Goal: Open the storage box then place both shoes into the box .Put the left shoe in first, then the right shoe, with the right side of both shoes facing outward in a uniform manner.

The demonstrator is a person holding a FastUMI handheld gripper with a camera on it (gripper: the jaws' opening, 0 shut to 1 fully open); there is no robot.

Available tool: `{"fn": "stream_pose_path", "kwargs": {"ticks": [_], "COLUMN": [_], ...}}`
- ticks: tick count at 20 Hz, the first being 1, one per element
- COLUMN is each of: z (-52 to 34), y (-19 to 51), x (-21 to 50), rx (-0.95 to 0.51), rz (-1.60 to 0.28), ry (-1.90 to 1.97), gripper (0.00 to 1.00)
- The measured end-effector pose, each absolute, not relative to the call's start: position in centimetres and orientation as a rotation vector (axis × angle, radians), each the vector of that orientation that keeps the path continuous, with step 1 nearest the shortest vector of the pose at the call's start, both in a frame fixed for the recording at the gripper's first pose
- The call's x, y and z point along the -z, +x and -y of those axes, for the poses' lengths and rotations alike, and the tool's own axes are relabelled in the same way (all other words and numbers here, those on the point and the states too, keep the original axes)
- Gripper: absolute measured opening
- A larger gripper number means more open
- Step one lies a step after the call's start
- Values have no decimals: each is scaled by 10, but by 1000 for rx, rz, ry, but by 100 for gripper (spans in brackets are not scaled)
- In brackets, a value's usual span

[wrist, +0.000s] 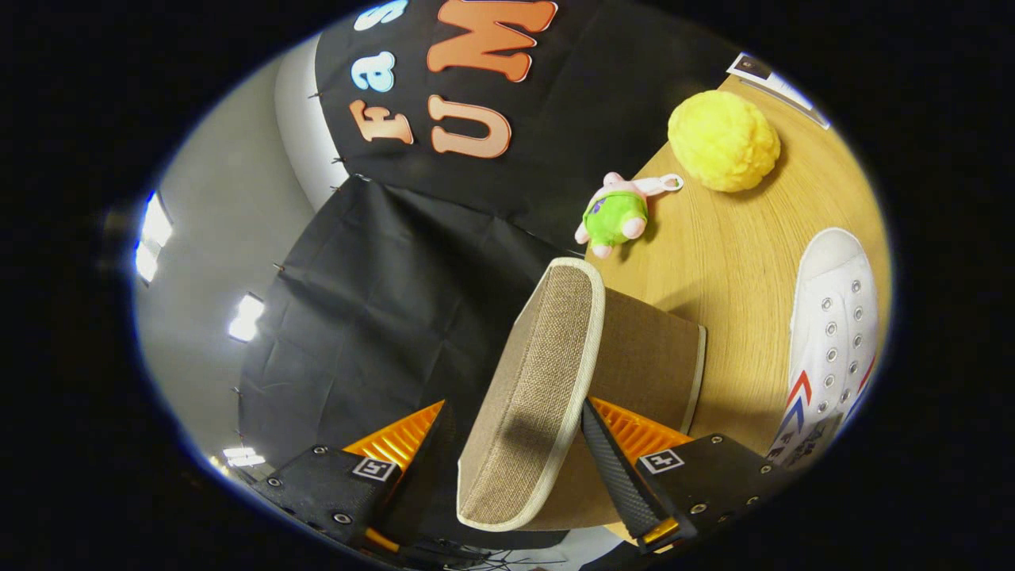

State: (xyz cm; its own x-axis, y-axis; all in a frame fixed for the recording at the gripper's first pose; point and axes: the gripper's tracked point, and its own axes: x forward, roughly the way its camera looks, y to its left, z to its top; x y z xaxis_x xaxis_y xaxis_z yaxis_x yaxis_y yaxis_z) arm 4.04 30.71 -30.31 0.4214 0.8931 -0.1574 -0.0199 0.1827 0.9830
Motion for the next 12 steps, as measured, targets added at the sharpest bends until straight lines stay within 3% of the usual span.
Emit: {"fn": "stream_pose_path", "kwargs": {"ticks": [1, 7, 10, 12], "z": [-305, -307, -308, -309], "y": [42, 46, 53, 55], "x": [302, 285, 282, 282], "rx": [-791, -821, -780, -745], "rz": [-918, -854, -829, -823], "ry": [1225, 1235, 1201, 1182], "gripper": [95, 68, 43, 31]}}
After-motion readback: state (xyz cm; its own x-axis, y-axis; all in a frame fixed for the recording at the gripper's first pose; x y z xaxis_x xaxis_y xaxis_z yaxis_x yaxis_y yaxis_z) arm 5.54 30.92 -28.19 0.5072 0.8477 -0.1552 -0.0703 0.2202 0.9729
